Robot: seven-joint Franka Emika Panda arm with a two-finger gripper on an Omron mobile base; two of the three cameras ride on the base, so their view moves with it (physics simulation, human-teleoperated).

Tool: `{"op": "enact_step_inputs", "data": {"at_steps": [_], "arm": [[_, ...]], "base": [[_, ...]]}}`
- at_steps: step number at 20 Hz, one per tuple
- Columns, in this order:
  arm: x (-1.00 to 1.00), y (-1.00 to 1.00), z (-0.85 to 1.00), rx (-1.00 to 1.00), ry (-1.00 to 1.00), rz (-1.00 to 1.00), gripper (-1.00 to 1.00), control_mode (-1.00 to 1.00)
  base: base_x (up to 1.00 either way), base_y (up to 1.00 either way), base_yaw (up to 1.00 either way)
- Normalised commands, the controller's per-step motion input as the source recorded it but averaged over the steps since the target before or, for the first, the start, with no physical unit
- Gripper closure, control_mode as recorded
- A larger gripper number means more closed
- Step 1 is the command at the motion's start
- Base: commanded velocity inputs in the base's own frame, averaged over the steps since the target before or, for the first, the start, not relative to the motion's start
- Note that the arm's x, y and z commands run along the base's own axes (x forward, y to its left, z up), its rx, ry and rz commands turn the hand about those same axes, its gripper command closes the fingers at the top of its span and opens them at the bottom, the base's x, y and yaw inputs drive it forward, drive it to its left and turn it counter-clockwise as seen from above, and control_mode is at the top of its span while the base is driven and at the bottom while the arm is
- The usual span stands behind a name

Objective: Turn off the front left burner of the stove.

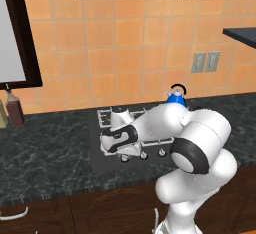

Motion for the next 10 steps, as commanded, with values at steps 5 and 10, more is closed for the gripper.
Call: {"op": "enact_step_inputs", "data": {"at_steps": [5, 10], "arm": [[0.04, 0.00, -0.33, 0.14, -0.07, -0.81, 1.00, -1.00], [0.00, 0.00, -0.53, 0.12, -0.01, -0.87, 1.00, -1.00]], "base": [[0.00, 0.00, 0.00], [0.00, 0.00, 0.00]]}}
